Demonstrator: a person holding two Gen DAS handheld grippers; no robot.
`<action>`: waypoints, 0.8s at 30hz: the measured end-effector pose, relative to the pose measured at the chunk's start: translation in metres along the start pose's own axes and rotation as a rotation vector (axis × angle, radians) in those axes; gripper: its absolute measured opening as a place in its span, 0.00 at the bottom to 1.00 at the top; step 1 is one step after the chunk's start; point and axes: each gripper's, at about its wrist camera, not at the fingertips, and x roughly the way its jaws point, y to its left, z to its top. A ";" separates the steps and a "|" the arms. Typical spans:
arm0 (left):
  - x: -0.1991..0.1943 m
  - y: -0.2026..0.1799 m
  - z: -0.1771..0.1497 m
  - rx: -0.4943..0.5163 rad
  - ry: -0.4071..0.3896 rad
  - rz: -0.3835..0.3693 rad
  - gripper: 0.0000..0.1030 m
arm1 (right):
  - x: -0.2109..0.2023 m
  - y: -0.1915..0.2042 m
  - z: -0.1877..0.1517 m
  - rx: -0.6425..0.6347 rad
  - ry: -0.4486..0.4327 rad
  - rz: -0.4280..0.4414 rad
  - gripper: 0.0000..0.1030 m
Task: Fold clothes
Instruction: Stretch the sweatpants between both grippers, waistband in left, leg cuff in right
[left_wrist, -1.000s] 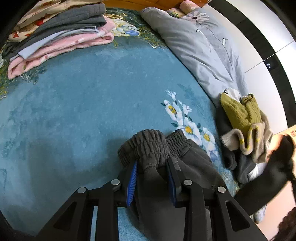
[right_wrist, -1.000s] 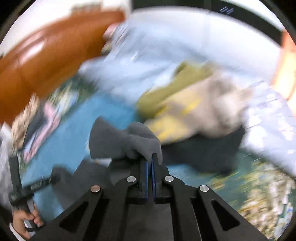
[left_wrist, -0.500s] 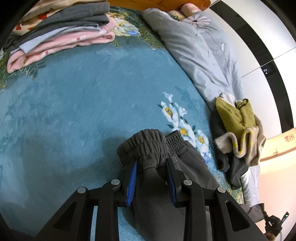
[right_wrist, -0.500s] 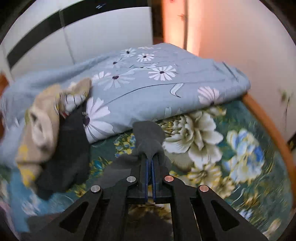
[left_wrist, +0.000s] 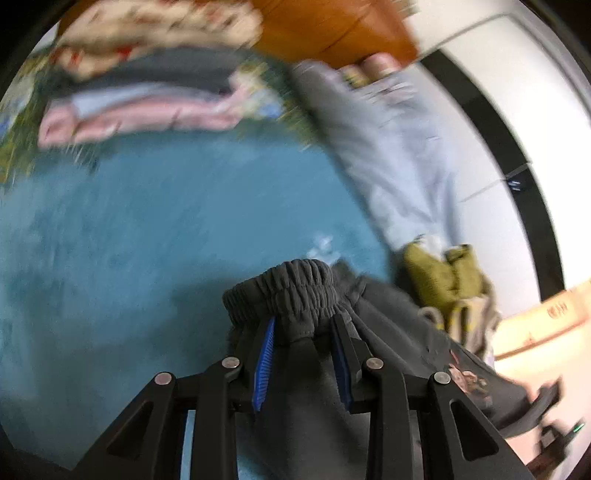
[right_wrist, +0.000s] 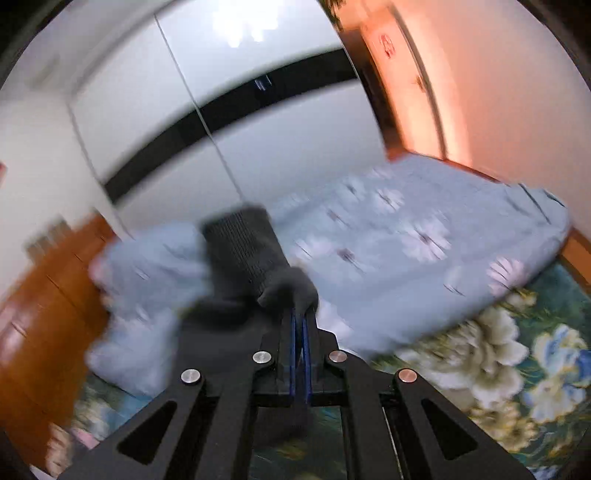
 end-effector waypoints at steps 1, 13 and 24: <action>0.001 0.002 0.001 -0.014 0.005 0.006 0.31 | 0.020 -0.008 -0.010 -0.013 0.065 -0.040 0.04; 0.008 0.012 0.003 -0.044 0.048 0.009 0.33 | 0.072 -0.076 -0.100 0.045 0.368 -0.148 0.47; 0.015 0.029 0.001 -0.209 0.127 -0.087 0.63 | 0.011 -0.159 -0.223 0.296 0.633 -0.172 0.62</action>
